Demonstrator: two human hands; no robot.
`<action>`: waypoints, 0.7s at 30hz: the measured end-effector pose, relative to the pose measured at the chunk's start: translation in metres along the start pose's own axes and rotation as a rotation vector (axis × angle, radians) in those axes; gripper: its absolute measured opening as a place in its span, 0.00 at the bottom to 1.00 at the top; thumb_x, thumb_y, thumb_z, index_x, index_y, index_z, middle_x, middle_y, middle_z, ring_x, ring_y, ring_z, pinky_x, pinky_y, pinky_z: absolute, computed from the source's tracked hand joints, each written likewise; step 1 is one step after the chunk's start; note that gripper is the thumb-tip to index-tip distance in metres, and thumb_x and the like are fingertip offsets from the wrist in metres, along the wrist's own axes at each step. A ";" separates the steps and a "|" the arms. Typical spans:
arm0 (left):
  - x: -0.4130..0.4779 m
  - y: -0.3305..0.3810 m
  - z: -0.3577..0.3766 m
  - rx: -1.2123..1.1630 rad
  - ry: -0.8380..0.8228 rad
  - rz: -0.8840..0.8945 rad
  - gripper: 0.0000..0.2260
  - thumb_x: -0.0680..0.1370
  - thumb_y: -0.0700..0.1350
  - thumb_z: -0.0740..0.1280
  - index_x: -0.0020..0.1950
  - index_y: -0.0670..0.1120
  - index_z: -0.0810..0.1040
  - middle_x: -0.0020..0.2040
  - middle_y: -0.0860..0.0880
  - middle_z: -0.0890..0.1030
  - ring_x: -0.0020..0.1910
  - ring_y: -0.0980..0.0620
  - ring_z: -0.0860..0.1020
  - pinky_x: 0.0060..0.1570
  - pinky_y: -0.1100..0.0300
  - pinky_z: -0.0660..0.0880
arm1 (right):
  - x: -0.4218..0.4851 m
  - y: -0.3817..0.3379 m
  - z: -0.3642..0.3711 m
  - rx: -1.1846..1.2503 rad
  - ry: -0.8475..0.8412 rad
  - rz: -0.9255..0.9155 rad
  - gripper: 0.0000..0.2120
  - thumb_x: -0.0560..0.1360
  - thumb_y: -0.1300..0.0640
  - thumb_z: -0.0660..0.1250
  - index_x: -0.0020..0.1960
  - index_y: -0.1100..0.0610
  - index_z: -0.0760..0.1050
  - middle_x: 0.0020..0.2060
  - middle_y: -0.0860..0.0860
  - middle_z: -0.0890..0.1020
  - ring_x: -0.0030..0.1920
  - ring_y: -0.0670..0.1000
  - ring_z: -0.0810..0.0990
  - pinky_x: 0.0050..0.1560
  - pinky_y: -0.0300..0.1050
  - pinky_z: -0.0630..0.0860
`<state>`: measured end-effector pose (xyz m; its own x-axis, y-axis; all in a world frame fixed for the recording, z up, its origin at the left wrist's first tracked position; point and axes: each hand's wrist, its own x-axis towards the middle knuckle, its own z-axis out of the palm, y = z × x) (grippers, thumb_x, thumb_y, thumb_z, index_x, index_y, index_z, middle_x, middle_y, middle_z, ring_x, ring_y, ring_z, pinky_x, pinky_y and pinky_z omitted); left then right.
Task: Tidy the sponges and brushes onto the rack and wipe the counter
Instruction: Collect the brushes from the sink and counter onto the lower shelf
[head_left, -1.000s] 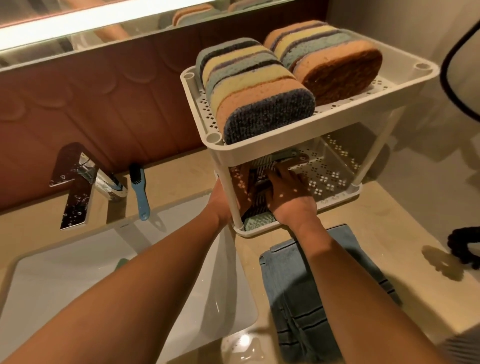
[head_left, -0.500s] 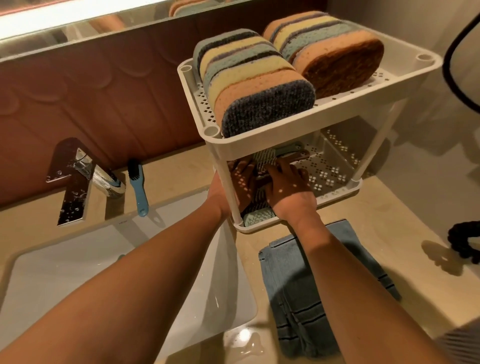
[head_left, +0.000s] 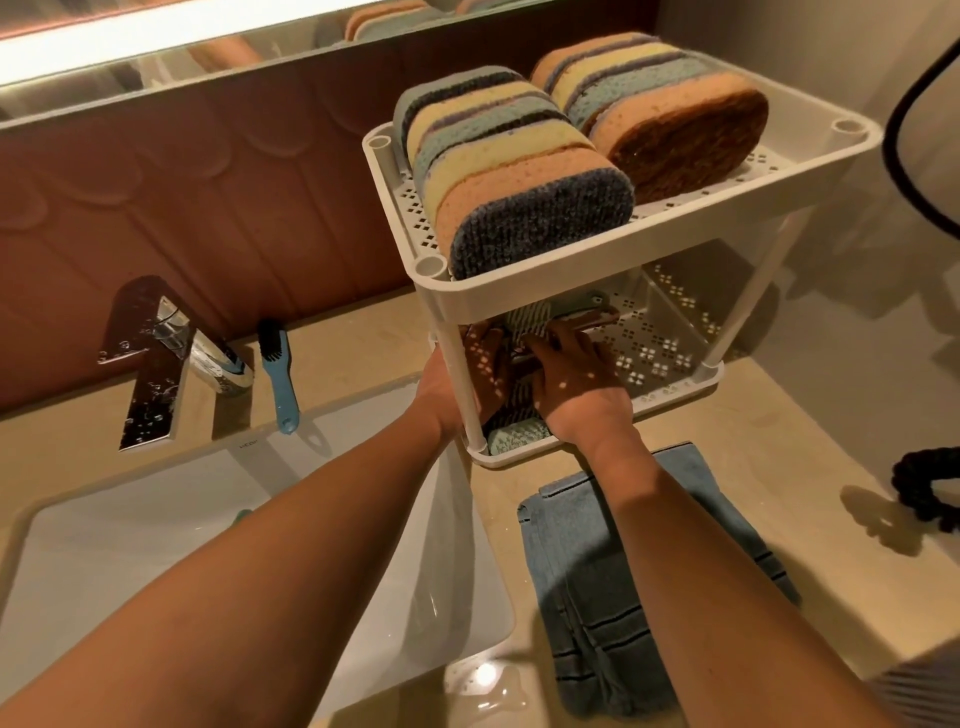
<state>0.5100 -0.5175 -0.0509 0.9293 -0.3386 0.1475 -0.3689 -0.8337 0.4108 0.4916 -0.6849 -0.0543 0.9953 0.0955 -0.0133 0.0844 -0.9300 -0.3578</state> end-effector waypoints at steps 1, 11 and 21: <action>0.000 0.000 0.000 -0.002 -0.002 -0.007 0.30 0.76 0.62 0.51 0.66 0.45 0.77 0.63 0.45 0.79 0.63 0.48 0.77 0.64 0.71 0.66 | 0.000 0.000 0.000 0.005 -0.008 0.002 0.25 0.78 0.54 0.63 0.74 0.42 0.65 0.77 0.50 0.60 0.73 0.62 0.64 0.76 0.60 0.60; 0.006 -0.002 0.003 0.292 -0.043 0.040 0.32 0.77 0.59 0.46 0.75 0.46 0.71 0.72 0.44 0.75 0.72 0.40 0.70 0.73 0.44 0.65 | 0.000 0.000 0.000 0.037 -0.025 -0.009 0.24 0.78 0.54 0.63 0.72 0.40 0.66 0.77 0.48 0.60 0.72 0.63 0.64 0.73 0.60 0.66; 0.009 -0.004 0.006 0.410 -0.063 0.060 0.31 0.80 0.60 0.45 0.79 0.49 0.65 0.77 0.46 0.69 0.75 0.41 0.65 0.75 0.44 0.59 | -0.002 -0.003 -0.004 0.044 -0.014 0.007 0.22 0.79 0.54 0.63 0.72 0.41 0.67 0.76 0.49 0.61 0.71 0.63 0.65 0.72 0.59 0.68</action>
<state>0.5199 -0.5200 -0.0567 0.9079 -0.4071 0.0995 -0.4100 -0.9121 0.0088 0.4892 -0.6840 -0.0492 0.9951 0.0947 -0.0292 0.0753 -0.9141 -0.3986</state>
